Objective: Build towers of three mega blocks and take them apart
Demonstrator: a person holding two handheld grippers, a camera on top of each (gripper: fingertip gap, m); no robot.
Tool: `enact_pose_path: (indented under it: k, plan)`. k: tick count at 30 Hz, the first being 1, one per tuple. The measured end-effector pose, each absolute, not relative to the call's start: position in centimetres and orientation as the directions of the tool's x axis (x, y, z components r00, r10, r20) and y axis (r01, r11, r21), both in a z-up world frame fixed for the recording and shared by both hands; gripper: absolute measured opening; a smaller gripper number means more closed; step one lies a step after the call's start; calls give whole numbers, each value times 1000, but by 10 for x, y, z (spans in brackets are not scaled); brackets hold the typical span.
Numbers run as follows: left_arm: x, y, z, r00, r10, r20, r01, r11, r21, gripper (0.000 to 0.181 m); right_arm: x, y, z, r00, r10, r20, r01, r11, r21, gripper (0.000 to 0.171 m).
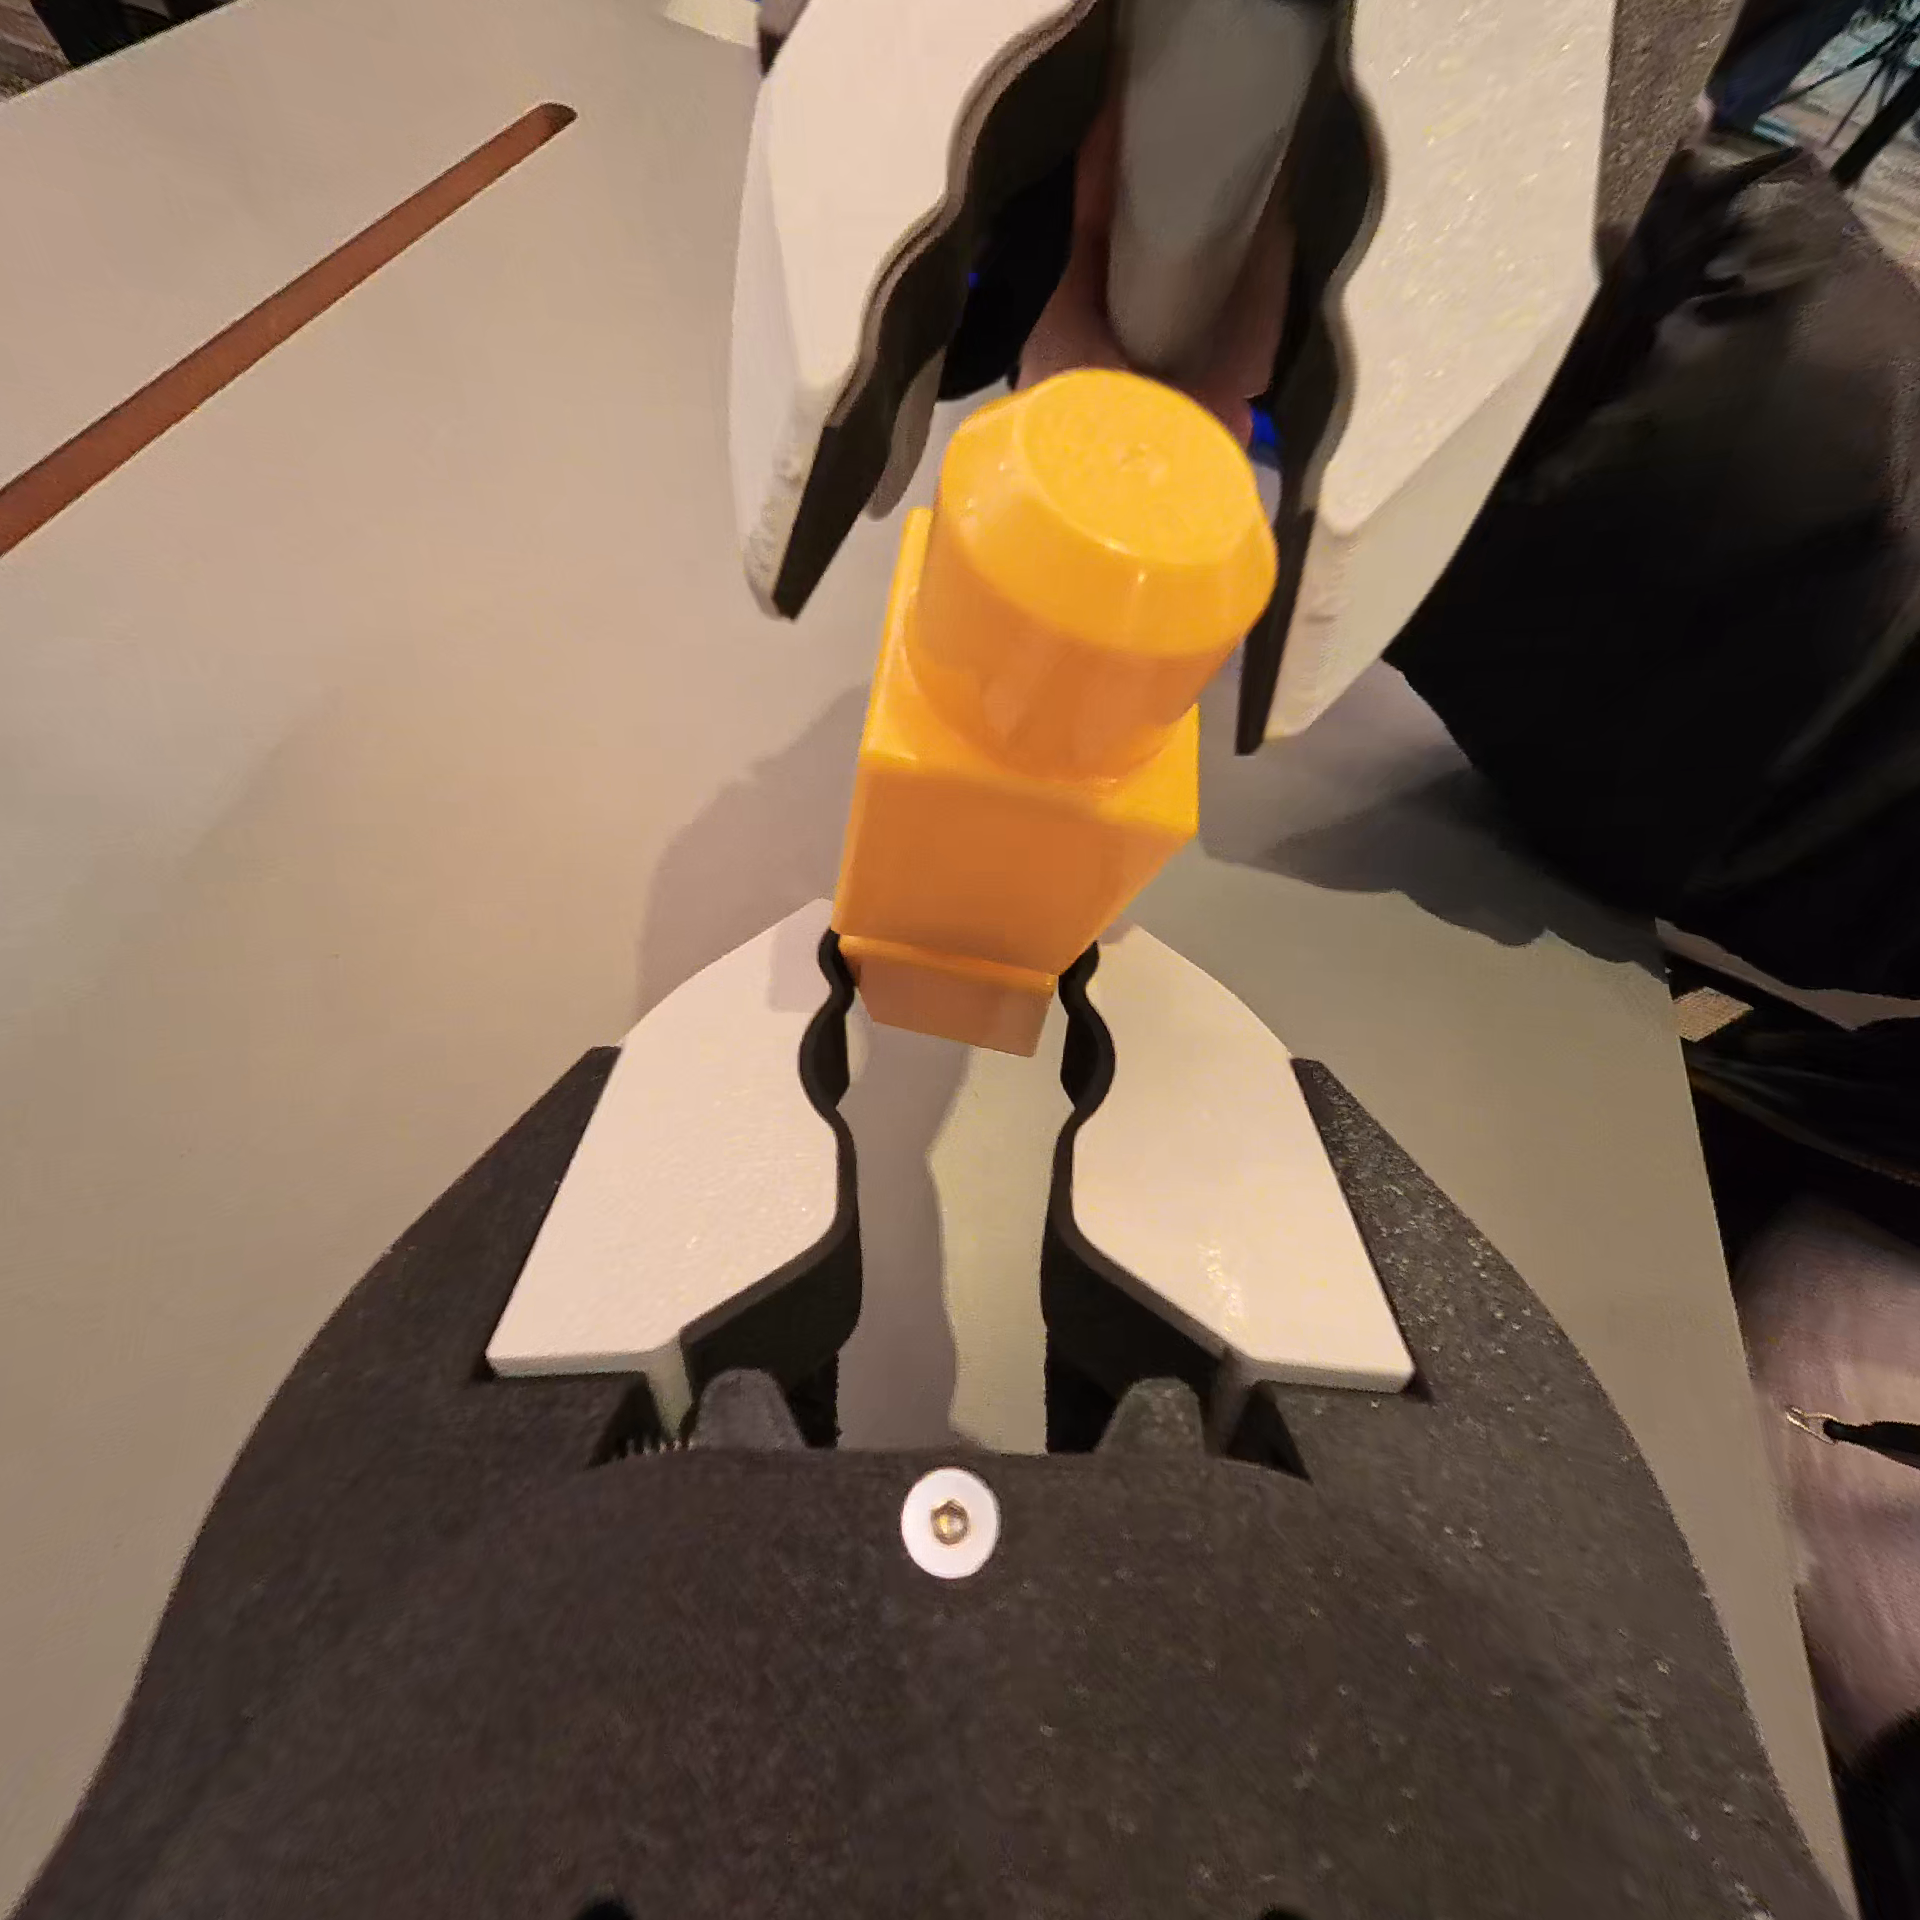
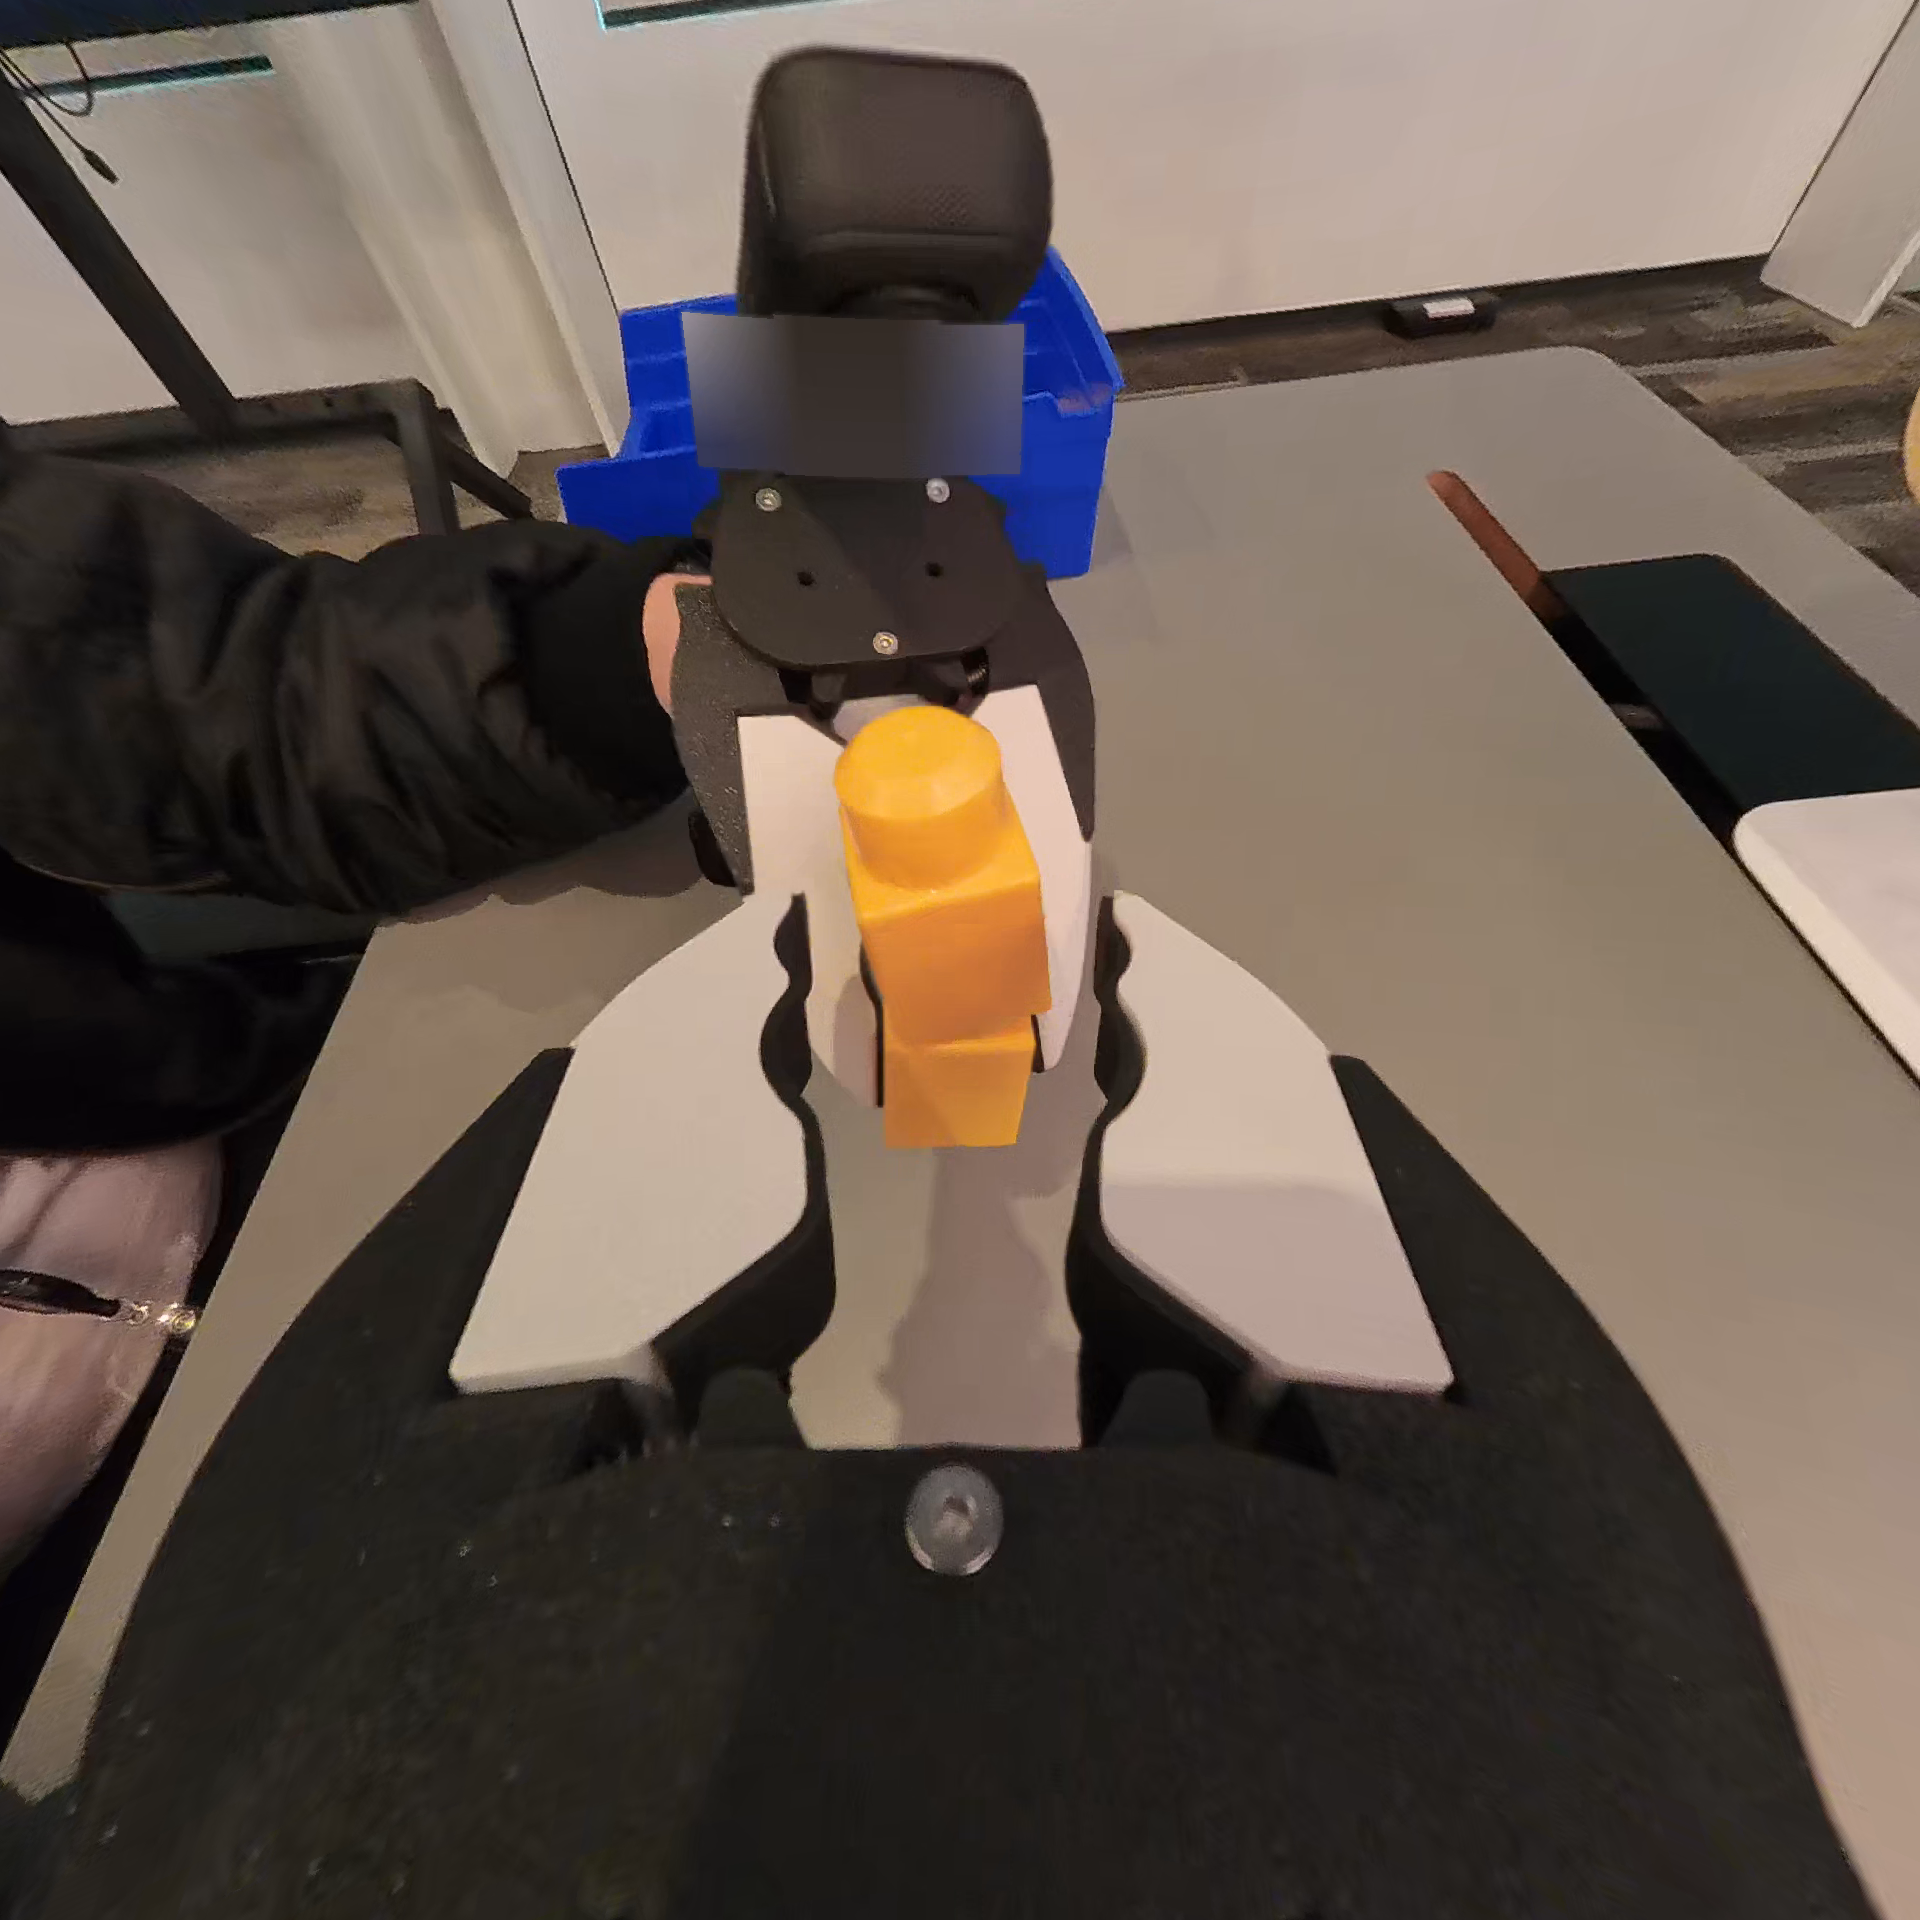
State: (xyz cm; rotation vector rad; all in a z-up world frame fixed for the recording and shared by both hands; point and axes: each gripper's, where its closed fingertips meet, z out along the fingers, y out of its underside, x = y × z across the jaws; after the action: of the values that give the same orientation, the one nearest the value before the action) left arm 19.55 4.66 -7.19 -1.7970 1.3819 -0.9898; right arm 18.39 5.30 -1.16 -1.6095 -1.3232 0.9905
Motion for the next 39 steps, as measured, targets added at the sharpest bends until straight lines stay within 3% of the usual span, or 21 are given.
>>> enact_pose_path:
  k: [4,6,28,36,39]
  plan:
    - [197,43,-74,150,-975,164,-499,-218,-839,38,180,50,-20,116,989,-91,381,-129,-916,47]
    - [198,40,-76,141,-977,159,-515,-209,-831,38,178,47,-21,93,991,-100,382,-128,-915,37]
    - [194,41,-91,133,-973,186,-555,-229,-800,37,181,51,-44,203,952,-228,493,-300,-816,35]
    - [198,43,-84,134,-977,165,-496,-210,-842,37,183,54,-38,191,962,-196,476,-266,-838,35]
    - [200,45,-77,140,-970,198,-443,-240,-864,49,184,54,-28,178,966,-187,426,-247,-870,35]
